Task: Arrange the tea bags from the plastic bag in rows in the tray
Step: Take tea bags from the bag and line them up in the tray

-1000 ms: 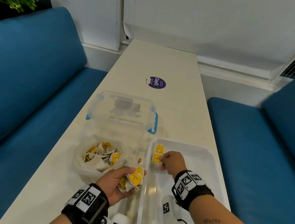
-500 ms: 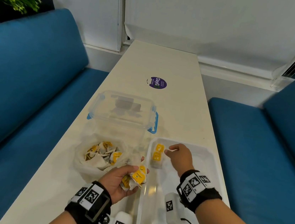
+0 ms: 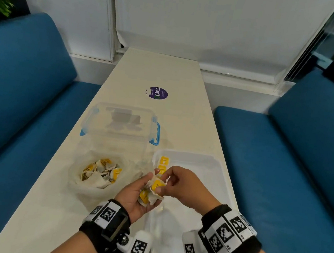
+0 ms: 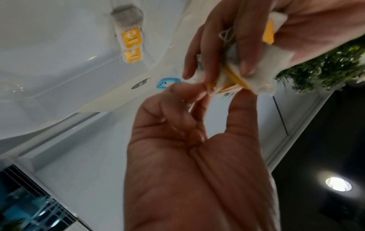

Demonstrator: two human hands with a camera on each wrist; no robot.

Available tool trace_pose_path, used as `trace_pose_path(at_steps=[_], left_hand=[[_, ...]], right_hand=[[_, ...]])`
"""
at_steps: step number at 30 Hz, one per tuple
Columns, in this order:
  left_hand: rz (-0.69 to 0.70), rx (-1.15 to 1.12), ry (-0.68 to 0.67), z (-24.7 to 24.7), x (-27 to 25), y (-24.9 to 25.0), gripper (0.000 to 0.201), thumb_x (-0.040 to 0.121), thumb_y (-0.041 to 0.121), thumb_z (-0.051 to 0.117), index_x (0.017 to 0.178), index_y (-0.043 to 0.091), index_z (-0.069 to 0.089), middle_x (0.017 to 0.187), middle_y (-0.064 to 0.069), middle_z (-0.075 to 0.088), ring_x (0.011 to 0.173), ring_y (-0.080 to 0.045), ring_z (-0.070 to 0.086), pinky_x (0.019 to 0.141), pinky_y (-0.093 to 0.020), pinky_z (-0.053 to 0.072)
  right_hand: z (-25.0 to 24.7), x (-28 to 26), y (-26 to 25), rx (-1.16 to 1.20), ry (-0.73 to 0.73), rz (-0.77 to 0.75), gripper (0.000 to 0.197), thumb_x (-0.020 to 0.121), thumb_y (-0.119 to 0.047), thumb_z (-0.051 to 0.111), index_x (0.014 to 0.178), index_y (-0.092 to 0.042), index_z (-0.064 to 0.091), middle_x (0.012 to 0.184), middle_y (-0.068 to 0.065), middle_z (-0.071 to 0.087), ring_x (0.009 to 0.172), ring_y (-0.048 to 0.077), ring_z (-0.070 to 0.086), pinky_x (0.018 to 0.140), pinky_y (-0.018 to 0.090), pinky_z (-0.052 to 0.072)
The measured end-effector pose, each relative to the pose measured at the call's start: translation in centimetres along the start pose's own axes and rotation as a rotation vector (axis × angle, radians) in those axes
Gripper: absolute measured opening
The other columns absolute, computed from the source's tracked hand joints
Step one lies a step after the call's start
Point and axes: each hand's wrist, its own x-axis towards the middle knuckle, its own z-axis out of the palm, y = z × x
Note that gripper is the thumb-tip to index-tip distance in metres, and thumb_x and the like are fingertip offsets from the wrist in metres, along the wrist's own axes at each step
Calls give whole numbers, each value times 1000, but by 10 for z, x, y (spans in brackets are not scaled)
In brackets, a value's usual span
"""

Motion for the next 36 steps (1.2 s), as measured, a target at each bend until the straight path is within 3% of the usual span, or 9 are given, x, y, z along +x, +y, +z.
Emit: trace_pose_path(at_steps=[8,11,14,18,23,27,30,33,36], left_hand=[[-29,-7,-3,6,-7,-5,30,94,33,44,92,11,64,73,-12,71,54,-18,67,48,-25,55],[-27,-3,1,4,-11,-3,30,94,33,44,90,11,63,66,-10,68,49,-17,64,45,-21,50],[-24,51,15,0,-14,-2,29,92,34,46,91,11,63,65,-9,68,50,-18,64,45,-20,49],[-29,80,29,-3,-17,-3,28,87,36,51,91,12,64,66,-8,67,53,-16,65,44,-22,50],[-73,76,49,-7,-18,-1,37,89,40,49,101,7,62,69,-11,70,54,-17,68,41,-22,52],[-92,0,31,-9,-19,-2,38,88,40,50,104,7,62,78,-13,71,61,-20,70,41,-23,52],[-122,-1,-18,-5,-22,-3,32,77,31,56,94,6,67,82,-14,71,62,-19,71,39,-22,51],[-140,11,-38,-1,-23,-4,26,81,24,53,84,5,70,78,-11,73,58,-17,70,36,-19,48],[-140,-2,5,-1,-21,-2,23,88,21,48,90,5,64,72,-11,72,55,-17,69,35,-18,47]], right_hand=[[8,-10,4,-55,52,-25,27,74,-17,78,68,-22,51,70,-3,55,60,7,47,57,18,38],[6,-14,1,58,67,-49,19,82,-12,71,72,-15,55,70,4,64,53,1,55,51,10,39],[4,-18,-2,123,84,-33,17,85,-12,68,73,-14,55,63,-3,54,49,2,47,41,7,33],[7,-22,-4,179,2,-40,17,85,-5,65,73,-12,55,60,-2,56,41,-1,50,39,6,32],[11,-22,-4,223,61,-97,15,84,-4,67,73,-12,59,58,-5,52,38,-4,45,41,6,33],[13,-19,-1,68,54,-177,12,87,-14,65,77,-18,58,68,-10,55,54,-2,50,47,6,36],[14,-18,2,-18,4,-193,9,89,-17,62,82,-18,56,73,-10,54,67,2,51,53,4,38],[13,-18,2,-63,-54,-218,14,87,-14,63,78,-22,55,77,-6,55,71,6,51,73,17,45],[9,-18,3,-97,-41,-240,19,86,-16,66,74,-28,56,79,-4,58,73,5,52,77,20,44]])
